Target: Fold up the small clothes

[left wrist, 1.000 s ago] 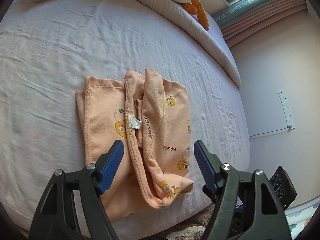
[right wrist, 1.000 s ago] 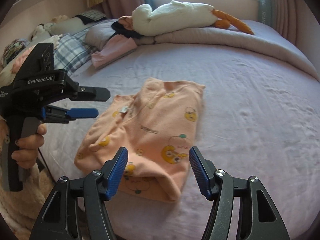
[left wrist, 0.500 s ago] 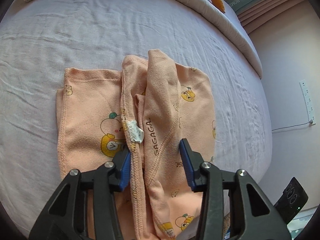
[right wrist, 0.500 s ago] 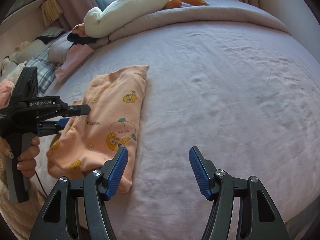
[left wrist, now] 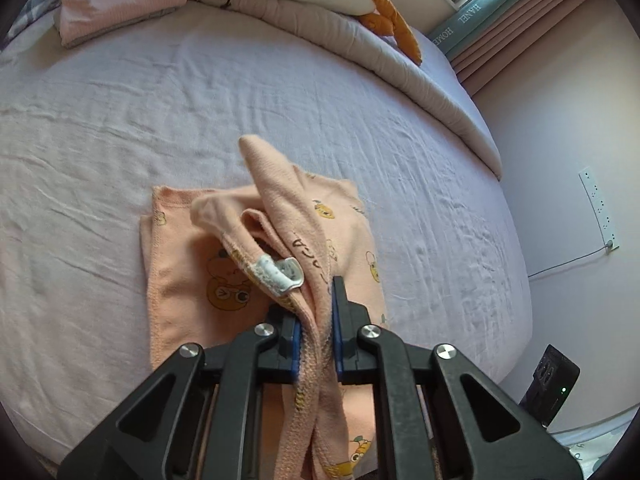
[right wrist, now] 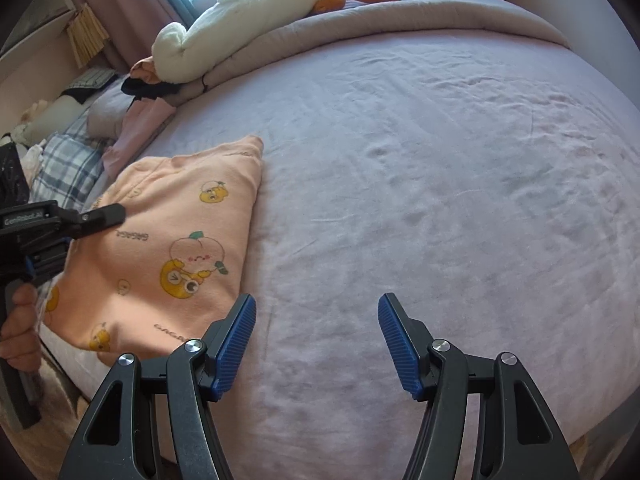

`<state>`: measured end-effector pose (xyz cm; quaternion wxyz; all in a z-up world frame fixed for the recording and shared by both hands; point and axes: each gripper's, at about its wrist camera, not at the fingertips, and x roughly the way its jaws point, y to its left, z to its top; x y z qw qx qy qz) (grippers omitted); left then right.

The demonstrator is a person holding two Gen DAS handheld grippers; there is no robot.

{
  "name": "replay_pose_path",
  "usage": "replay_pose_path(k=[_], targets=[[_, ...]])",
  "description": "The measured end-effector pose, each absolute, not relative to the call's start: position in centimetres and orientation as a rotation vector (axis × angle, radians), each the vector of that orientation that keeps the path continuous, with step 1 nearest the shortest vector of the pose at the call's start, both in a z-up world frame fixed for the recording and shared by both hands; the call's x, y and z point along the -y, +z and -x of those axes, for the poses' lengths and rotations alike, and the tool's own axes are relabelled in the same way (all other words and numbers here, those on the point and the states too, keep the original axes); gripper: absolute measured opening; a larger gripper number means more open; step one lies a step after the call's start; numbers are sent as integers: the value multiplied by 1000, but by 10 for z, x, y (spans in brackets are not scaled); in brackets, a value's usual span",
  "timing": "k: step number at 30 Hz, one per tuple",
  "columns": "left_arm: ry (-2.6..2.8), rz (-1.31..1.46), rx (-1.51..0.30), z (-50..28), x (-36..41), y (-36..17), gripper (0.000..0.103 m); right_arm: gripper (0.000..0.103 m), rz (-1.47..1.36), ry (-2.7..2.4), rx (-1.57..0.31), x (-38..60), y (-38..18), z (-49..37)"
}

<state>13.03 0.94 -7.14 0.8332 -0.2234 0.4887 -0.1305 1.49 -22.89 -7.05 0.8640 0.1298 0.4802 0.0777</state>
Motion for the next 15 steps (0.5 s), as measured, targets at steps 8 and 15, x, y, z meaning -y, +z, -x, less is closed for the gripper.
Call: replay_pose_path(k=[8,15], targets=[[-211,413,-1061,-116,-49,-91,13,64,-244,220,-1017,207,-72,-24],[-121,432,-1116,-106,-74,-134,41,64,-231,250,-1047,191,-78,-32]])
